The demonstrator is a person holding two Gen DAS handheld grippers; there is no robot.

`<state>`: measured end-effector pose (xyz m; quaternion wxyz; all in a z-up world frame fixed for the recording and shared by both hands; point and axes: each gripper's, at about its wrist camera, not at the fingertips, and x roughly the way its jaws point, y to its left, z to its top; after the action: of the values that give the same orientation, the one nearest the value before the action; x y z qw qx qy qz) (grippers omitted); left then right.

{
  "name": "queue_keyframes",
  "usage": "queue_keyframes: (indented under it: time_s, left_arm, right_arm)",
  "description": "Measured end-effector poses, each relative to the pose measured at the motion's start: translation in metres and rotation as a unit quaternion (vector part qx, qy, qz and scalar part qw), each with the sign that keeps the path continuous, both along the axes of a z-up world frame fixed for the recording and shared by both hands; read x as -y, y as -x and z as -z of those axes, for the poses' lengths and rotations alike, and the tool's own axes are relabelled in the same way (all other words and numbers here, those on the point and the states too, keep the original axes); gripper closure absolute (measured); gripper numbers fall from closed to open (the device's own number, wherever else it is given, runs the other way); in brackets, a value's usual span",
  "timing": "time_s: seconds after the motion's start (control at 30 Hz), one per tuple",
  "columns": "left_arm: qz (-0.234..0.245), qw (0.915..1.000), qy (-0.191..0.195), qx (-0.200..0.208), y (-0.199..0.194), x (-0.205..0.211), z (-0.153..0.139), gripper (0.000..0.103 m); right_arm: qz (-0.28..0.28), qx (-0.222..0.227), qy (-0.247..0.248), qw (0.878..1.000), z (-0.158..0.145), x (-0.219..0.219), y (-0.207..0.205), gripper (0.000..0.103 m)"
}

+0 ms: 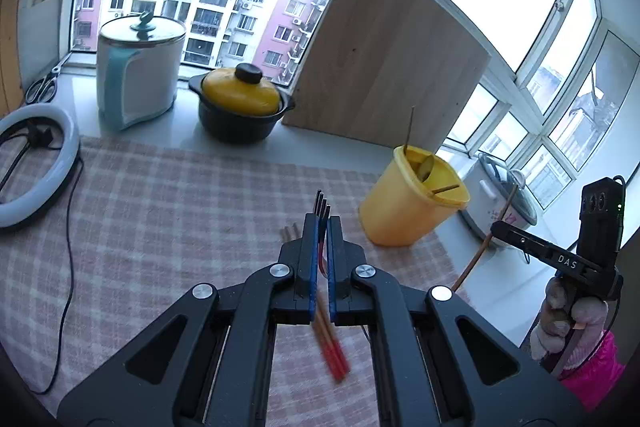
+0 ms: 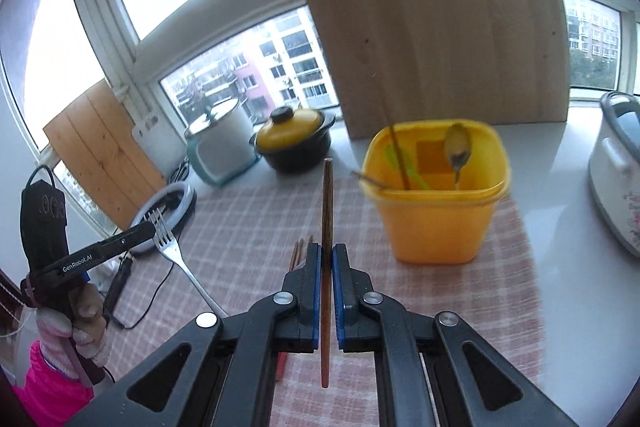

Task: Organize utensils
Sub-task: 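Carry the fork and chopstick over the yellow container with both grippers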

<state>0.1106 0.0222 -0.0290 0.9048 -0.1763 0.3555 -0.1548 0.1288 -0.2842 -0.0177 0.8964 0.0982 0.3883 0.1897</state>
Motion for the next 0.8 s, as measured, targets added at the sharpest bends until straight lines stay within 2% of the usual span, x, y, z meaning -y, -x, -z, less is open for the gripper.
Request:
queue_keyframes:
  time_s: [0.47,0.8]
  left_arm:
    - [0.018,0.9992,-0.001,0.037,-0.040,0.042,-0.030,0.102]
    - [0.014,0.9970,-0.016,0.074,-0.073,0.068,-0.061,0.102]
  right_arm:
    - [0.046,0.038,-0.018,0.998,-0.035,0.061,-0.005,0.100]
    - [0.059,0.077,-0.011,0.995,-0.063,0.080,-0.016,0.100]
